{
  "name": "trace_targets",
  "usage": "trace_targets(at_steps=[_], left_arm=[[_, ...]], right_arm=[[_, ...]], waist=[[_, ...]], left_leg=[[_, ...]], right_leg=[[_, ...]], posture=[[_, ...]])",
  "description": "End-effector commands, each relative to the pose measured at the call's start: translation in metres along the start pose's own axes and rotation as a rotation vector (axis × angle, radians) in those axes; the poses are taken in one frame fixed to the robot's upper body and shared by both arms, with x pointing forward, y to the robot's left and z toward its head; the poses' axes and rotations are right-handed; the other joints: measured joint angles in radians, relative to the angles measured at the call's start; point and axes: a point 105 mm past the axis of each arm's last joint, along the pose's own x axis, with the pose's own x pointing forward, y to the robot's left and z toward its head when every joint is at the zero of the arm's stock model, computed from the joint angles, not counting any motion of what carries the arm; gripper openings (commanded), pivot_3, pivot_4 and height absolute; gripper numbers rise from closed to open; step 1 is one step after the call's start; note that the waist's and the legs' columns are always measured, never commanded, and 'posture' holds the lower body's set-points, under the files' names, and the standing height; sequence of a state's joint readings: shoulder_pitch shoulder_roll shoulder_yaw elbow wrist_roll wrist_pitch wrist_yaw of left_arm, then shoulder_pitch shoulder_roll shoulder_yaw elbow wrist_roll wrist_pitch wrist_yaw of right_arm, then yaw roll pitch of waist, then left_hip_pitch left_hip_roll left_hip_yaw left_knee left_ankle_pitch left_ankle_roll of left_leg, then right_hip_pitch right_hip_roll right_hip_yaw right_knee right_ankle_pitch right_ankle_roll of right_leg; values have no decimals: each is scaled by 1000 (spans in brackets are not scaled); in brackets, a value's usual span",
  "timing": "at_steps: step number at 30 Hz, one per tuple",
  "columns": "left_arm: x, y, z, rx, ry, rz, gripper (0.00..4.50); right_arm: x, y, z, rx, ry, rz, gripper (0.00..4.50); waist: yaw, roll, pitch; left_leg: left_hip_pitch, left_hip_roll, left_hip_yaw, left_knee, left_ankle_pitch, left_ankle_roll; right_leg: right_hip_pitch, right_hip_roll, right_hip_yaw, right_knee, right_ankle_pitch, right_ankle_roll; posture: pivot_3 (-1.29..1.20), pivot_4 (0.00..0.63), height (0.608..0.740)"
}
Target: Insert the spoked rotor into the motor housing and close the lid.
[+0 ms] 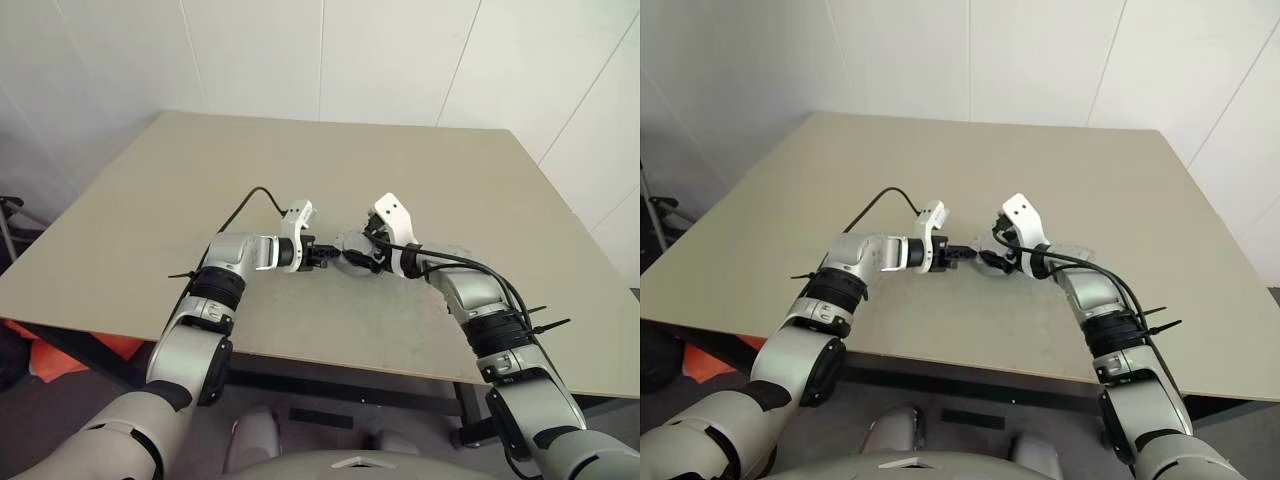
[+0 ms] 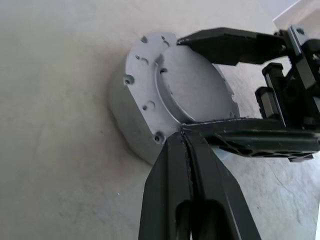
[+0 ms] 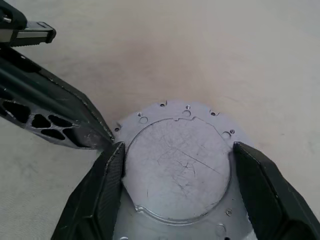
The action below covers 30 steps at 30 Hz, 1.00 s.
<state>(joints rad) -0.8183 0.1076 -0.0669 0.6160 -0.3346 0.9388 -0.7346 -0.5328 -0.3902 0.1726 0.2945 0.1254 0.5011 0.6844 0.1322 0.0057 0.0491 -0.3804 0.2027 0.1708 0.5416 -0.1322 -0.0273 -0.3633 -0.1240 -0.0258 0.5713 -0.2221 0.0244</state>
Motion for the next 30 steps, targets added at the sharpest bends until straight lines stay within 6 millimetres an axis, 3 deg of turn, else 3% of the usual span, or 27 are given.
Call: trace_targets(at_steps=[1, 7, 13, 18, 21, 24, 27, 30], left_arm=[[2, 9, -22, -41, 84, 42, 0], [1, 11, -23, -53, 84, 54, 0], [0, 11, -25, -59, 85, 59, 0], [2, 11, -28, -67, 91, 63, 0], [3, 10, -29, -68, 92, 60, 0], [3, 10, -29, -67, 91, 60, 0], [3, 10, -29, -64, 89, 62, 0], [3, 11, -29, -63, 86, 67, 0]], right_arm=[[-9, -12, -18, 5, 76, -51, 4467], [-20, -12, 2, -28, 19, -39, 4467], [-47, -11, 33, -85, -54, 20, 4467], [-68, -28, 46, -90, -89, -34, 4467], [-77, -56, 57, 108, -180, -136, 4467], [-79, -67, 58, 366, -249, -133, 4467], [-77, -63, 34, 778, -240, -12, 4467], [-77, -50, 8, 961, -137, 45, 4467]], waist=[[0, 0, 0], [1, 0, 0], [5, 0, 0], [6, 1, 0], [10, 3, -1], [10, 3, -1], [15, 3, -1], [19, 4, -2]], left_leg=[[0, -1, -1, 0, 0, 0], [-1, -1, -1, 0, -1, 1], [-7, -1, 0, -1, -1, 1], [-7, 3, 3, -1, -1, 1], [-4, 3, 3, -2, -1, 1], [-5, 3, 3, -2, -1, 1], [-4, 3, 4, -2, -1, 1], [-4, 3, 4, -2, -1, 1]], right_leg=[[0, 0, 0, 0, 0, 0], [-1, 0, 0, -1, 0, 1], [1, 0, 1, 0, 0, 1], [1, 0, 1, 2, 1, 2], [2, 1, 0, 3, 1, 2], [1, 1, 1, 3, 1, 2], [1, 1, 1, 3, 1, 2], [2, 0, 0, 3, 2, 0]], posture=[[0, 0, 740], [0, 0, 740], [0, 0, 740], [0, 0, 740], [0, 0, 740], [0, 0, 740], [0, 0, 740], [0, 0, 740]])
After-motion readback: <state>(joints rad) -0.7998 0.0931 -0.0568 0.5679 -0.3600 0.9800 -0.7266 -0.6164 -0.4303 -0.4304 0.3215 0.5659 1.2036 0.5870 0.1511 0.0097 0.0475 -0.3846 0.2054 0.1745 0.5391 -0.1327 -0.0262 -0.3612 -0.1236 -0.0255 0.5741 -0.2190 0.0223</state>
